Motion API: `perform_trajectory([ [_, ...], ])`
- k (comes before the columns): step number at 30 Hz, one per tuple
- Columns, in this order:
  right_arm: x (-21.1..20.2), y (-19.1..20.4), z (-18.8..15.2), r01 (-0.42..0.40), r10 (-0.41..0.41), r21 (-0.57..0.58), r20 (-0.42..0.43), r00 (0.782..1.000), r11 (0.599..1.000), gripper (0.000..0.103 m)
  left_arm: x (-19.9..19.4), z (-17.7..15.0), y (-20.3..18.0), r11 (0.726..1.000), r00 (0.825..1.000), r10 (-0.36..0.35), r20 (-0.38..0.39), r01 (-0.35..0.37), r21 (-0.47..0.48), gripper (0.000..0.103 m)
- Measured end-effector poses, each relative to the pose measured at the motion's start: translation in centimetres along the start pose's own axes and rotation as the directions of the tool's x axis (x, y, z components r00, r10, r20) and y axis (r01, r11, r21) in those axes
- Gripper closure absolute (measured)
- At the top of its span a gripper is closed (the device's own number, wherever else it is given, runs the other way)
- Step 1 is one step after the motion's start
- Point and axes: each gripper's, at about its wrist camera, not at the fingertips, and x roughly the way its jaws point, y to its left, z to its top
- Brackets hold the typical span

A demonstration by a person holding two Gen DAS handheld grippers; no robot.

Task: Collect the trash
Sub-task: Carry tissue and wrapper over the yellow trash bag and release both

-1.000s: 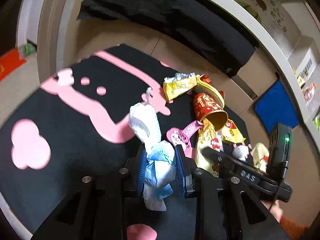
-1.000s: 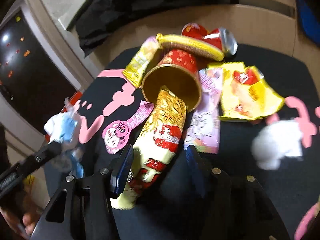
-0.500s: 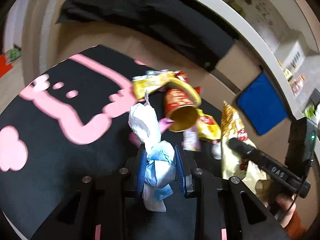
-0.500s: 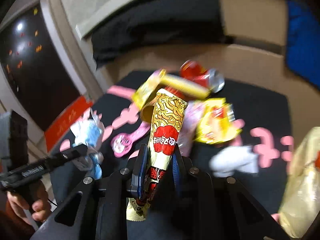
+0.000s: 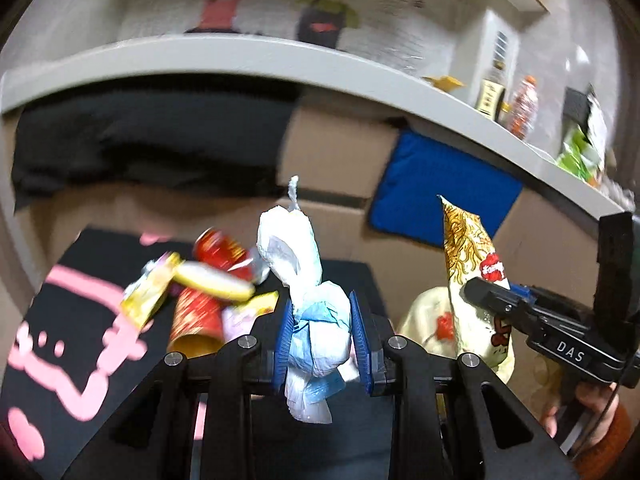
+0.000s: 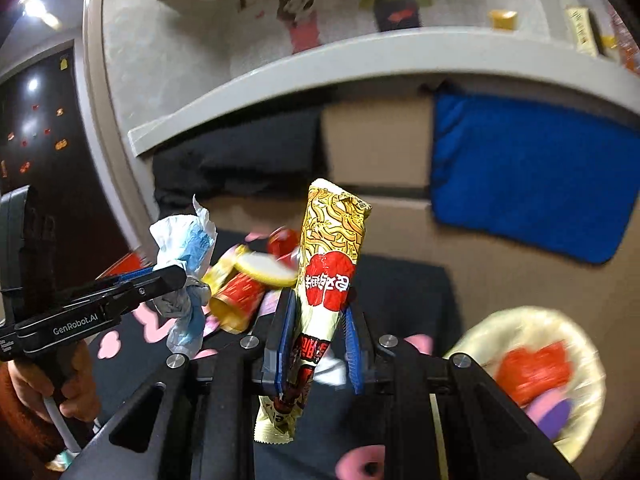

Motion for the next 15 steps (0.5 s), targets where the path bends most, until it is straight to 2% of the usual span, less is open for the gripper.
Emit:
perform_trajectory([
  [9, -5.7, -6.3, 0.8, 0.152, -0.152, 0.003, 0.08, 0.985, 0.988, 0.082, 2.3, 1.1, -8.7, 0.996, 0.999, -0.04, 0.009, 0.039, 0.082, 0.074],
  [15, -8.1, -9.9, 0.4, 0.221, -0.226, 0.054, 0.104, 0.969, 0.974, 0.082, 5.2, 0.3, -13.0, 0.988, 0.991, -0.117, -0.06, 0.122, 0.093, 0.074],
])
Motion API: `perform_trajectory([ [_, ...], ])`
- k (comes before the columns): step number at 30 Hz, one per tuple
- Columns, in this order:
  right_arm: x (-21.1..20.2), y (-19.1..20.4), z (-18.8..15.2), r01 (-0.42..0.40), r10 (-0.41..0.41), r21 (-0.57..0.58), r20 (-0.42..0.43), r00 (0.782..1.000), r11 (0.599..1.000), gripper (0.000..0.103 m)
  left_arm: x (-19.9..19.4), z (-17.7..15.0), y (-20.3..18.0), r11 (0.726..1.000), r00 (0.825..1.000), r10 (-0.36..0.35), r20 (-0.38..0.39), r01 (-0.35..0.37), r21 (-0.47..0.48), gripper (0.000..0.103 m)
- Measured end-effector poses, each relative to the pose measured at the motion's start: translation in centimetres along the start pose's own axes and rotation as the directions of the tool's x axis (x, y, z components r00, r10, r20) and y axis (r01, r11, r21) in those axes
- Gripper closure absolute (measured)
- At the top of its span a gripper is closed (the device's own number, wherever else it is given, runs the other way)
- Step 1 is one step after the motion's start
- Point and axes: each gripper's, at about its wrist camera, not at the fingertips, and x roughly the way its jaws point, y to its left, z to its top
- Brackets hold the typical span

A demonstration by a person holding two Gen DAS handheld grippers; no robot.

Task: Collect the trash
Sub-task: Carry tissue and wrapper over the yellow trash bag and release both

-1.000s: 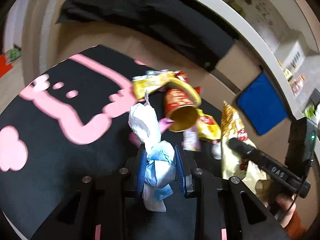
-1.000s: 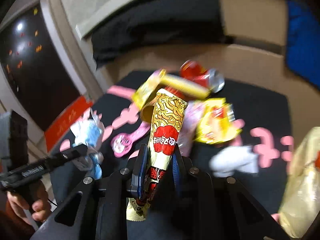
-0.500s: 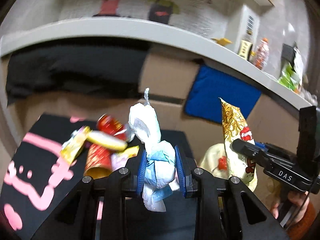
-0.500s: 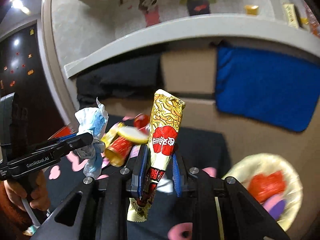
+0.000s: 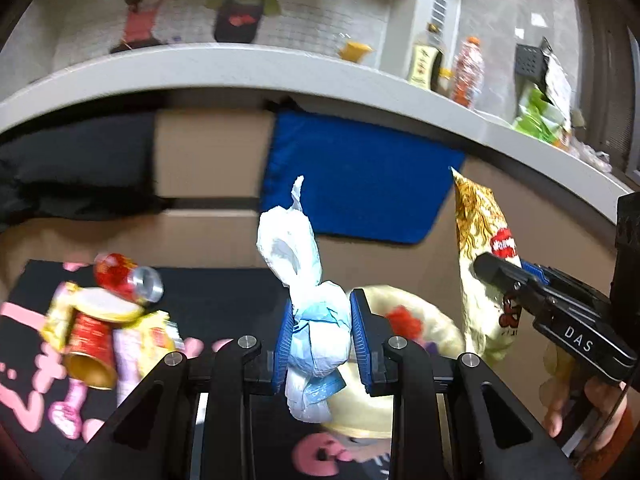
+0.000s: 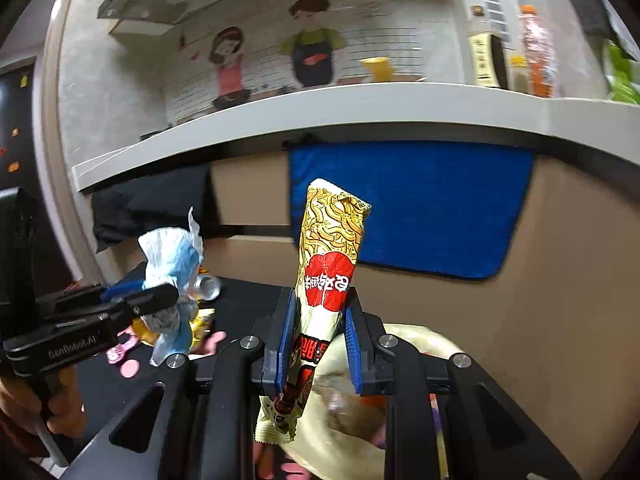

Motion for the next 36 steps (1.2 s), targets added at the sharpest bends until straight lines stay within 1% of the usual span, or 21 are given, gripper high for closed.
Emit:
perform_trajectory([
  [4, -0.5, -2.5, -0.7, 0.048, -0.049, 0.031, 0.007, 0.999, 0.998, 0.082, 2.0, -0.7, -1.9, 0.998, 0.998, -0.053, -0.04, 0.054, 0.021, 0.074],
  [6, -0.6, -3.5, -1.1, 0.057, -0.057, 0.041, 0.0, 0.998, 0.998, 0.082, 3.0, -1.2, -2.8, 0.996, 0.995, -0.081, -0.057, 0.082, 0.027, 0.074],
  [8, -0.5, -4.3, -1.6, 0.072, -0.072, 0.044, -0.008, 0.997, 0.996, 0.082, 3.8, -1.4, -3.7, 0.995, 0.993, -0.093, -0.068, 0.095, 0.028, 0.074],
  [14, 0.1, -6.4, -2.4, 0.093, -0.092, 0.063, -0.023, 0.996, 0.994, 0.082, 6.2, -2.2, -4.6, 0.99, 0.987, -0.138, -0.087, 0.14, 0.025, 0.074],
  [17, 0.7, -7.3, -2.8, 0.106, -0.103, 0.08, -0.039, 0.994, 0.991, 0.082, 8.3, -2.7, -4.9, 0.985, 0.976, -0.17, -0.136, 0.173, 0.012, 0.074],
  [18, 0.9, -7.8, -2.9, 0.108, -0.105, 0.09, -0.047, 0.993, 0.99, 0.082, 9.4, -2.9, -4.9, 0.982, 0.968, -0.187, -0.165, 0.189, -0.002, 0.074],
  [19, 1.2, -8.2, -3.2, 0.113, -0.108, 0.1, -0.055, 0.993, 0.989, 0.082, 10.0, -3.0, -4.9, 0.981, 0.964, -0.193, -0.181, 0.195, -0.007, 0.074],
  [24, 2.2, -9.7, -4.3, 0.135, -0.125, 0.121, -0.089, 0.988, 0.983, 0.082, 13.7, -3.8, -5.3, 0.977, 0.946, -0.209, -0.248, 0.212, -0.015, 0.074],
  [27, 2.9, -10.5, -4.7, 0.147, -0.134, 0.132, -0.104, 0.986, 0.98, 0.082, 16.2, -4.3, -5.4, 0.972, 0.928, -0.23, -0.293, 0.23, -0.036, 0.074],
  [30, 3.6, -10.9, -5.0, 0.152, -0.135, 0.14, -0.123, 0.983, 0.978, 0.082, 18.5, -5.0, -5.3, 0.974, 0.917, -0.22, -0.332, 0.225, -0.022, 0.074],
  [33, 4.4, -11.2, -5.1, 0.159, -0.14, 0.14, -0.139, 0.98, 0.977, 0.082, 20.5, -6.0, -5.2, 0.98, 0.914, -0.188, -0.36, 0.201, 0.0, 0.074],
  [35, 5.0, -11.4, -5.4, 0.165, -0.143, 0.142, -0.153, 0.978, 0.976, 0.082, 20.8, -6.4, -4.9, 0.979, 0.917, -0.192, -0.351, 0.202, -0.007, 0.073],
  [36, 5.3, -11.5, -5.5, 0.167, -0.144, 0.144, -0.161, 0.976, 0.975, 0.082, 20.7, -6.4, -4.8, 0.979, 0.919, -0.195, -0.343, 0.204, -0.011, 0.07],
])
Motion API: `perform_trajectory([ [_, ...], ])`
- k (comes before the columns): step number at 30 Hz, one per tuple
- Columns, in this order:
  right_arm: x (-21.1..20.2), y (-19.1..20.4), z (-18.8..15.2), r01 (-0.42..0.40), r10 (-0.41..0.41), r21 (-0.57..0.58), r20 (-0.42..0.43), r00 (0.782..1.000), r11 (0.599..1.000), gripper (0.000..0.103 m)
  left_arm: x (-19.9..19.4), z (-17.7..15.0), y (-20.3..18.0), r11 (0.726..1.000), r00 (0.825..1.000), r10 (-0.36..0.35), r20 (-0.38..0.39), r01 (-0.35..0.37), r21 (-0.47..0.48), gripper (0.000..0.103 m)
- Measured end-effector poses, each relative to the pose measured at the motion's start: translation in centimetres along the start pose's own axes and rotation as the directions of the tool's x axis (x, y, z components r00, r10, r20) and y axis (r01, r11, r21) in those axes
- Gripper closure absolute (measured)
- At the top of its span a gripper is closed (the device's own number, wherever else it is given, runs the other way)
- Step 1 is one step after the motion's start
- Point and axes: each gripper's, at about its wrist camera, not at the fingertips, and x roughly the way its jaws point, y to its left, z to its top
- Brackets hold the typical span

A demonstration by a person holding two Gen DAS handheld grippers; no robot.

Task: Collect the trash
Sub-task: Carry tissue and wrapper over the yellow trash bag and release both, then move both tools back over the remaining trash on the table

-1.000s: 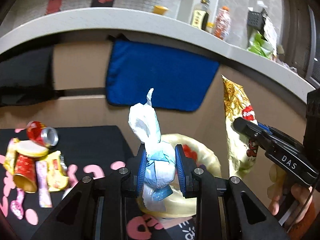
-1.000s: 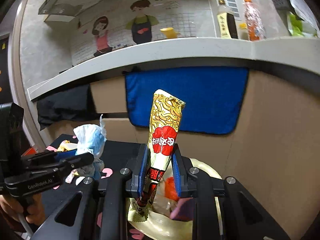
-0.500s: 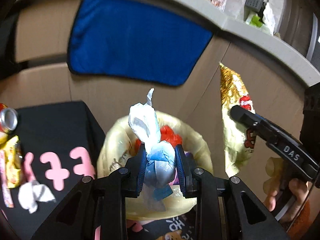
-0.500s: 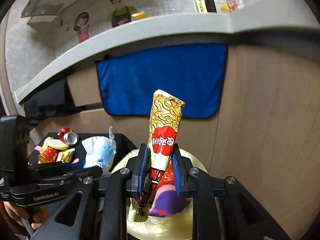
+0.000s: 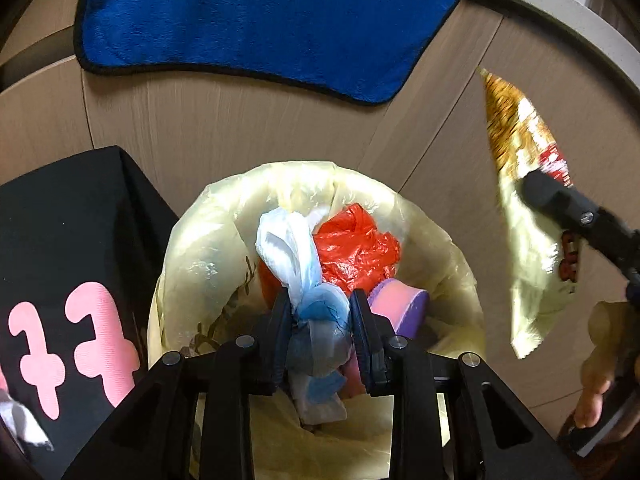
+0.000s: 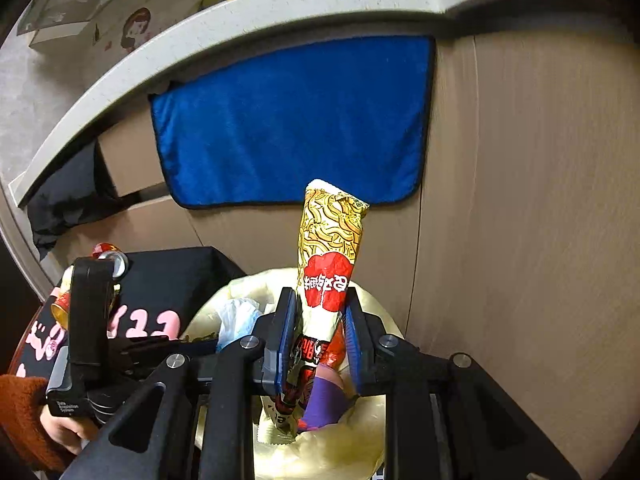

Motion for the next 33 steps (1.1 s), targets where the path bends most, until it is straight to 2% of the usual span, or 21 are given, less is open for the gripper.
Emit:
perform_trajectory([
  [3, 1.4, -0.3, -0.5, -0.014, 0.015, 0.022, -0.043, 0.999, 1.0, 0.082, -1.5, -0.2, 0.2, 1.0, 0.999, -0.002, 0.033, 0.002, 0.006, 0.061],
  [6, 3.4, -0.2, -1.3, -0.037, 0.041, 0.037, -0.099, 0.994, 0.999, 0.082, -3.7, -0.1, 0.6, 1.0, 0.997, -0.011, 0.073, 0.012, -0.012, 0.056],
  [12, 7.9, 1.7, -3.1, -0.053, 0.052, 0.002, -0.215, 0.975, 0.999, 0.082, -9.1, -1.0, 2.2, 0.997, 0.993, -0.015, 0.114, 0.023, -0.067, 0.056],
  [18, 10.8, 2.7, -4.7, -0.031, 0.02, -0.031, -0.322, 0.947, 0.999, 0.082, -13.5, -3.6, 3.8, 0.994, 0.984, 0.095, 0.148, -0.087, -0.06, 0.056],
  [24, 10.4, 2.5, -5.4, -0.006, 0.001, -0.012, -0.331, 0.944, 1.0, 0.079, -16.6, -6.0, 7.5, 0.979, 0.972, 0.168, 0.162, -0.144, -0.146, 0.056],
  [26, 9.8, 2.6, -5.4, 0.014, -0.014, -0.002, -0.327, 0.945, 1.0, 0.069, -17.9, -6.9, 9.3, 0.968, 0.965, 0.196, 0.173, -0.163, -0.189, 0.056],
  [27, 9.4, 2.5, -5.5, 0.019, -0.018, 0.001, -0.322, 0.947, 1.0, 0.067, -18.5, -7.3, 9.9, 0.963, 0.961, 0.209, 0.179, -0.171, -0.206, 0.056],
  [31, 6.5, 3.3, -4.9, 0.028, -0.026, 0.004, -0.25, 0.968, 1.0, 0.058, -21.8, -9.5, 13.3, 0.935, 0.939, 0.272, 0.21, -0.206, -0.288, 0.056],
  [33, 5.0, 4.3, -4.3, 0.036, -0.036, -0.006, -0.207, 0.978, 0.999, 0.058, -23.3, -10.8, 15.1, 0.917, 0.924, 0.31, 0.222, -0.229, -0.326, 0.056],
])
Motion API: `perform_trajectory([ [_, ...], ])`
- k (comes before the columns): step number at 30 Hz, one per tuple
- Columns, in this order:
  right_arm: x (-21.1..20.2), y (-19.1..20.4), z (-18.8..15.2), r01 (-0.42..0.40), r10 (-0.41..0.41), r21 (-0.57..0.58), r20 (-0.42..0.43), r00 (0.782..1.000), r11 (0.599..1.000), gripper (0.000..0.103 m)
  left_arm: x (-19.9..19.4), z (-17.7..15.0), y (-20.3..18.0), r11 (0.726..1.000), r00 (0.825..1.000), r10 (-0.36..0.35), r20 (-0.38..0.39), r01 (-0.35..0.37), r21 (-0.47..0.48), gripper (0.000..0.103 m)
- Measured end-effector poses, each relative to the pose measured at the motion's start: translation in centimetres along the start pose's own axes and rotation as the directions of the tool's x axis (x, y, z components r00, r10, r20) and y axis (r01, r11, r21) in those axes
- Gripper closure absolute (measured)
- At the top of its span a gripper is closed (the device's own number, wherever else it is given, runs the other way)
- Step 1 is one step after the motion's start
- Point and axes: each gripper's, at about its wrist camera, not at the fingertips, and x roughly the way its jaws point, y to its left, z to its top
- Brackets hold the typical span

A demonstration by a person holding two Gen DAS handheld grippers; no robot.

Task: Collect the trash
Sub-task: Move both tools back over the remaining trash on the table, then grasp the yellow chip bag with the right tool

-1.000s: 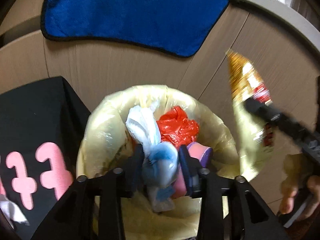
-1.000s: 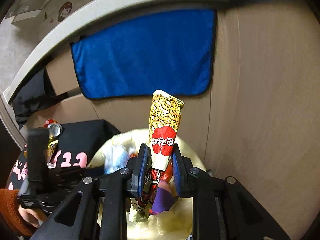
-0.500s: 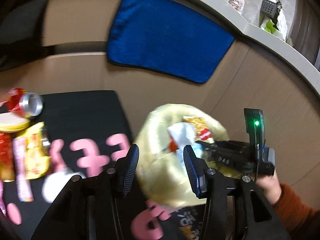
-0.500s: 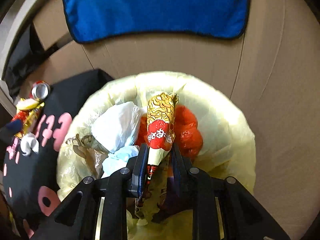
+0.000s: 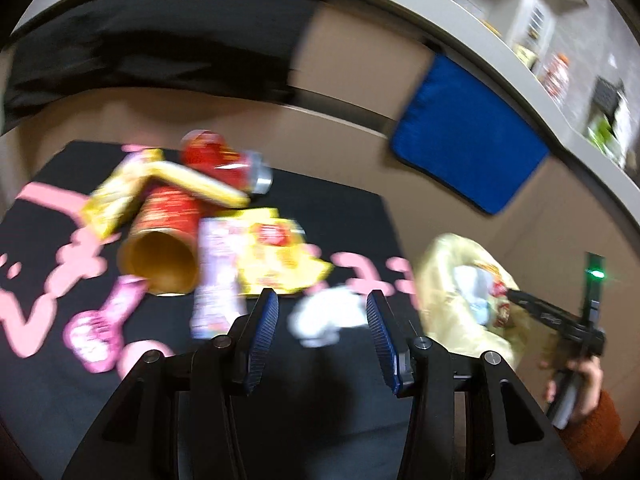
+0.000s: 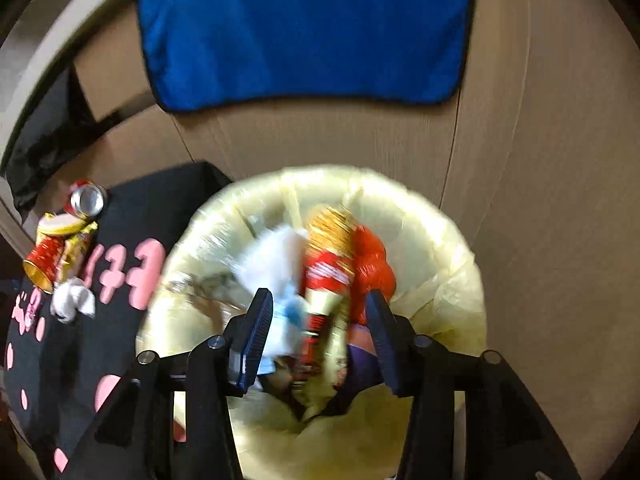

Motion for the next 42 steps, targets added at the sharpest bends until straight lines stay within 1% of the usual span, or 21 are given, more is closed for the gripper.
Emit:
perform_trajectory([
  [2, -2.1, 1.5, 0.3, -0.021, 0.022, -0.012, 0.062, 0.998, 1.0, 0.058, -1.1, -0.2, 2.5, 0.999, 0.999, 0.039, 0.022, -0.038, -0.036, 0.056],
  [5, -4.6, 4.1, 0.8, -0.074, 0.079, -0.042, 0.131, 0.988, 0.996, 0.058, -2.4, -0.5, 5.5, 0.994, 0.996, 0.073, 0.044, -0.069, -0.086, 0.056],
  [8, -5.1, 8.1, 1.2, -0.119, 0.133, -0.096, 0.164, 0.977, 0.988, 0.058, -3.3, -1.0, 8.4, 0.986, 0.993, 0.108, 0.052, -0.1, -0.132, 0.056],
  [10, -5.1, 10.8, 1.2, -0.141, 0.162, -0.132, 0.167, 0.973, 0.981, 0.058, -3.9, -1.2, 10.1, 0.981, 0.99, 0.123, 0.061, -0.112, -0.16, 0.056],
  [14, -4.3, 15.1, 0.7, -0.19, 0.217, -0.179, 0.14, 0.966, 0.965, 0.058, -4.6, -1.3, 12.1, 0.978, 0.989, 0.128, 0.073, -0.114, -0.172, 0.056],
  [17, -2.9, 18.2, 0.3, -0.246, 0.271, -0.218, 0.089, 0.959, 0.944, 0.058, -4.9, -1.5, 13.1, 0.98, 0.993, 0.092, 0.071, -0.078, -0.182, 0.056],
  [19, -1.8, 20.2, -0.2, -0.263, 0.285, -0.248, 0.055, 0.957, 0.932, 0.058, -4.8, -1.9, 13.6, 0.981, 0.996, 0.072, 0.061, -0.06, -0.185, 0.056],
  [23, 0.1, 22.9, -0.3, -0.298, 0.311, -0.285, 0.001, 0.95, 0.911, 0.058, -4.8, -2.5, 14.1, 0.979, 0.997, 0.07, 0.045, -0.06, -0.195, 0.056],
  [24, 0.8, 23.9, -0.2, -0.313, 0.324, -0.299, -0.013, 0.946, 0.901, 0.058, -4.9, -2.6, 14.3, 0.978, 0.997, 0.063, 0.042, -0.054, -0.203, 0.056],
  [25, 1.3, 24.6, -0.1, -0.327, 0.335, -0.307, -0.028, 0.942, 0.894, 0.065, -5.0, -2.6, 14.5, 0.976, 0.998, 0.057, 0.04, -0.047, -0.211, 0.056],
  [26, 1.9, 25.4, 0.0, -0.343, 0.347, -0.315, -0.044, 0.937, 0.885, 0.08, -5.0, -2.7, 14.7, 0.975, 0.998, 0.053, 0.038, -0.044, -0.22, 0.056],
  [27, 2.6, 26.2, 0.1, -0.353, 0.353, -0.322, -0.063, 0.934, 0.878, 0.085, -5.1, -2.7, 14.9, 0.973, 0.998, 0.051, 0.038, -0.041, -0.228, 0.056],
  [30, 4.5, 28.6, 0.5, -0.345, 0.338, -0.352, -0.084, 0.937, 0.87, 0.086, -5.3, -2.7, 15.5, 0.969, 0.998, 0.045, 0.038, -0.034, -0.244, 0.056],
  [32, 6.0, 29.8, 1.1, -0.307, 0.299, -0.364, -0.078, 0.951, 0.879, 0.085, -5.4, -2.7, 15.9, 0.968, 0.998, 0.044, 0.036, -0.033, -0.249, 0.056],
  [35, 8.3, 30.3, 2.0, -0.272, 0.257, -0.355, -0.09, 0.962, 0.895, 0.075, -5.6, -2.6, 16.4, 0.967, 0.998, 0.045, 0.032, -0.035, -0.254, 0.056],
  [38, 9.8, 30.4, 2.4, -0.226, 0.207, -0.361, -0.091, 0.974, 0.905, 0.074, -5.8, -2.5, 17.1, 0.965, 0.998, 0.049, 0.034, -0.039, -0.259, 0.056],
  [40, 10.5, 30.5, 2.4, -0.214, 0.191, -0.37, -0.097, 0.977, 0.904, 0.072, -5.8, -2.5, 17.5, 0.963, 0.998, 0.055, 0.034, -0.044, -0.265, 0.056],
  [41, 10.8, 30.5, 2.4, -0.211, 0.187, -0.372, -0.099, 0.977, 0.904, 0.064, -5.8, -2.5, 17.7, 0.962, 0.998, 0.057, 0.034, -0.046, -0.27, 0.056],
  [42, 11.0, 30.5, 2.4, -0.209, 0.185, -0.373, -0.099, 0.978, 0.904, 0.061, -5.7, -2.5, 17.8, 0.961, 0.998, 0.057, 0.032, -0.046, -0.273, 0.056],
])
